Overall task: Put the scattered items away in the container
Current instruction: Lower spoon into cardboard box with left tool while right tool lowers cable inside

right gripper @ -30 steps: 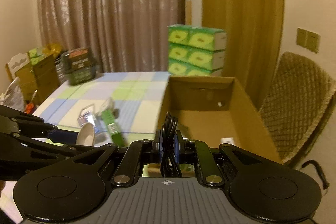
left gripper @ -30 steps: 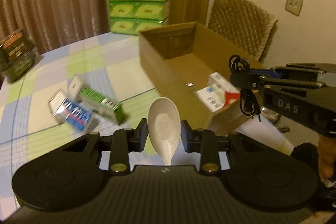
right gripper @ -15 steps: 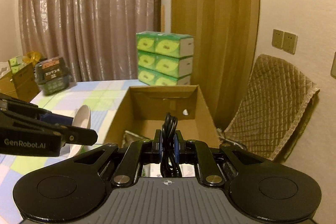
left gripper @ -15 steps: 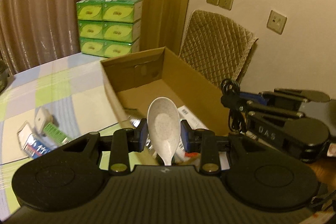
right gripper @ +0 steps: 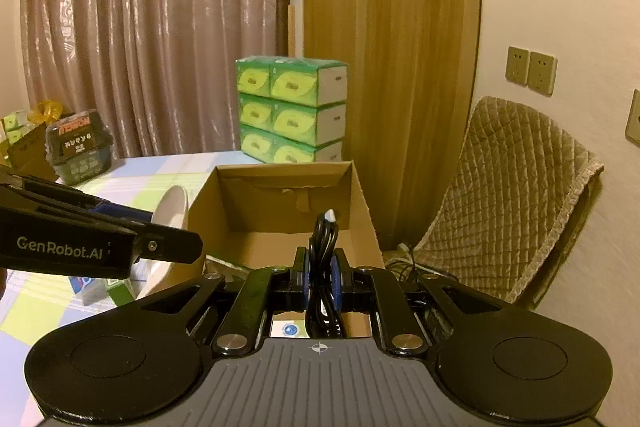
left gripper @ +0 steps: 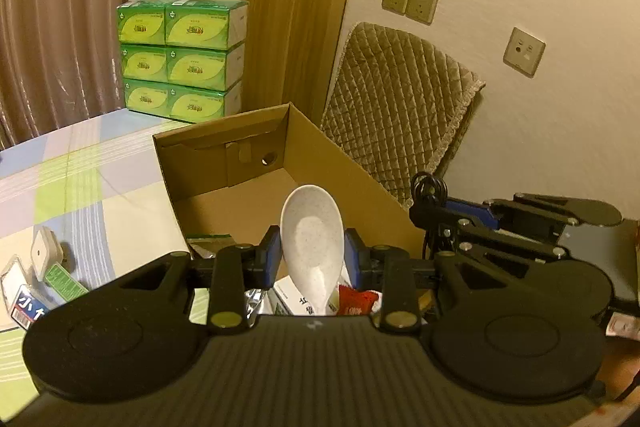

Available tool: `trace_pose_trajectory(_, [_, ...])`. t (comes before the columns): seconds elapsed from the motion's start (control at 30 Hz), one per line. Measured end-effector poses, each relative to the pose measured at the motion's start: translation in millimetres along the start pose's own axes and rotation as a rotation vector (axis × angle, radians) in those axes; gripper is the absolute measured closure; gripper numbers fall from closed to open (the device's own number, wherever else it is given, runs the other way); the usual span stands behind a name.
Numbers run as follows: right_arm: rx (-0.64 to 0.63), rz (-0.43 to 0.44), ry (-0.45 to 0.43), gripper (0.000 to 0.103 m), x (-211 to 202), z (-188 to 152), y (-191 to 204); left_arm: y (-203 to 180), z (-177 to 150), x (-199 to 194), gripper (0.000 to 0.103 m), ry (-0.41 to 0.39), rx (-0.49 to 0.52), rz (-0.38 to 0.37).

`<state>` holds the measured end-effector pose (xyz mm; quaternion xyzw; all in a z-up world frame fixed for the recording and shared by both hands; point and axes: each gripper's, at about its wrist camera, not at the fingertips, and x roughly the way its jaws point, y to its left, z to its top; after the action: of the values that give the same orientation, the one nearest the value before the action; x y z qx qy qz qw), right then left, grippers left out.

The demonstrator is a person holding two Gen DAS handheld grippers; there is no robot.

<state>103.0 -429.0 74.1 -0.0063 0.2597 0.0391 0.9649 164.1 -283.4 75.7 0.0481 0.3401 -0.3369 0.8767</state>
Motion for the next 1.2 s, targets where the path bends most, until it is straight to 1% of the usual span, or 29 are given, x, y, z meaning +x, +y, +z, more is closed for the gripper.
trace_pose_trajectory(0.27, [0.000,0.003,0.004,0.095,11,7,-3,2,10,13,0.075,-0.006,-0.015,-0.011])
trace_pose_trajectory(0.6, [0.011,0.005,0.018,0.095,31,11,-8,19,22,28,0.075,-0.024,-0.063,-0.002])
trace_pose_trajectory(0.93, [0.001,0.012,0.042,0.095,46,5,-6,33,18,46,0.075,-0.004,-0.112,0.016])
trace_pose_trajectory(1.2, [-0.007,0.015,0.045,0.095,52,7,-2,41,14,52,0.075,0.002,-0.135,0.024])
